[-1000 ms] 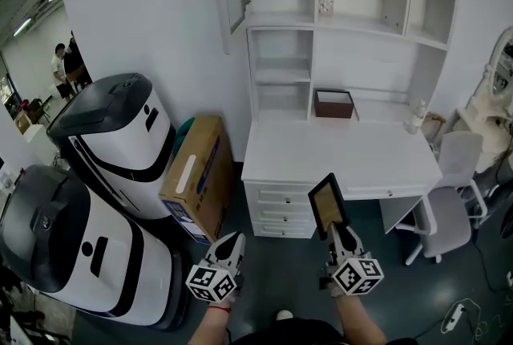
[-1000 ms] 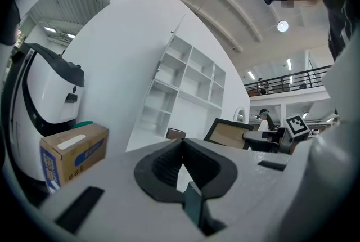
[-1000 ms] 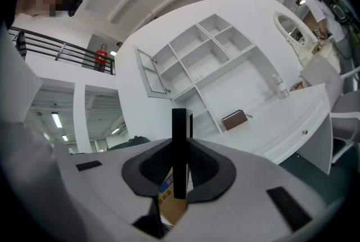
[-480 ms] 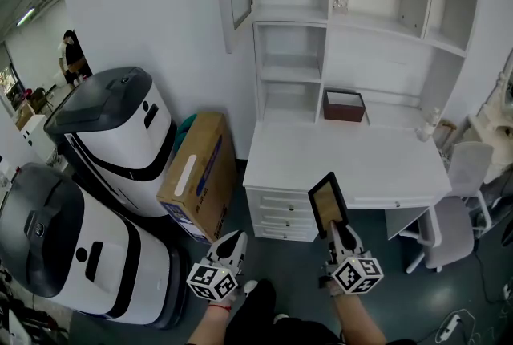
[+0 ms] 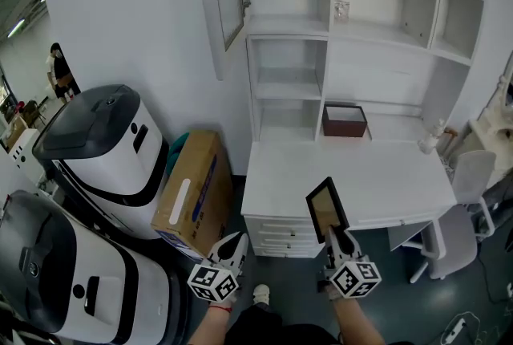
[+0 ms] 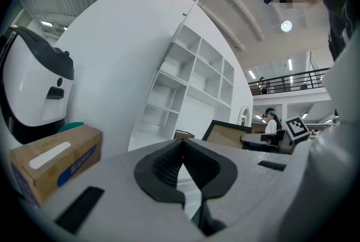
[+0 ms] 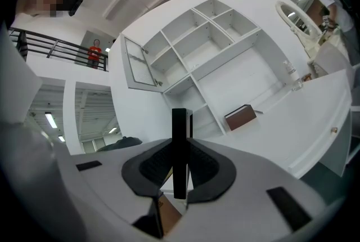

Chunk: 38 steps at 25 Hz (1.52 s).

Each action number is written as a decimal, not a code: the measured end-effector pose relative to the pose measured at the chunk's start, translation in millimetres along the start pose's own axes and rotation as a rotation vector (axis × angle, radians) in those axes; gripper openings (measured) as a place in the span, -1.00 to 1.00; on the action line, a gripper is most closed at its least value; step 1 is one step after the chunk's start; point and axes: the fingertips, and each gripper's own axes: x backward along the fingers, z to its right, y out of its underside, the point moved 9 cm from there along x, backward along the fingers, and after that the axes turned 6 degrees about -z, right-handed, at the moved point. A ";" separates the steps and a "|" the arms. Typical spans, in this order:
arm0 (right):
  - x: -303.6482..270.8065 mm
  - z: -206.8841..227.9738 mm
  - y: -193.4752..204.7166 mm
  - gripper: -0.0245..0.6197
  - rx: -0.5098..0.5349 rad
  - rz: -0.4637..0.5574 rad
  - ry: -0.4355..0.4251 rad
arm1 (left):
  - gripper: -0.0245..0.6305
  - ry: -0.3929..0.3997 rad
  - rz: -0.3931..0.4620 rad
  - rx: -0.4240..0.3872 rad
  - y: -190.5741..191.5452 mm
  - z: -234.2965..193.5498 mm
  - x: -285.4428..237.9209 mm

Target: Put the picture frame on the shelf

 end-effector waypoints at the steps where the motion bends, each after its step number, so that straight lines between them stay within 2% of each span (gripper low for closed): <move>1: -8.6 1.4 -1.1 -0.71 0.000 0.001 0.003 | -0.92 0.005 -0.003 -0.003 -3.5 -5.8 -7.5; 9: -72.3 10.9 -8.3 -0.71 -0.013 0.006 0.038 | -0.92 0.047 -0.029 -0.018 -28.2 -48.0 -65.0; 20: -131.7 21.7 -11.9 -0.71 -0.010 -0.018 0.107 | -0.91 0.111 -0.070 0.010 -39.5 -95.0 -128.7; 28: -178.8 29.8 -12.7 -0.71 -0.006 -0.022 0.153 | -0.92 0.173 -0.117 0.000 -49.4 -124.4 -172.6; 34: -204.5 37.5 -15.9 -0.71 -0.019 -0.018 0.158 | -0.92 0.208 -0.127 -0.001 -53.5 -133.5 -202.5; 38: -218.0 38.3 -34.8 -0.71 -0.026 0.003 0.119 | -0.91 0.218 -0.137 0.014 -51.4 -129.1 -219.5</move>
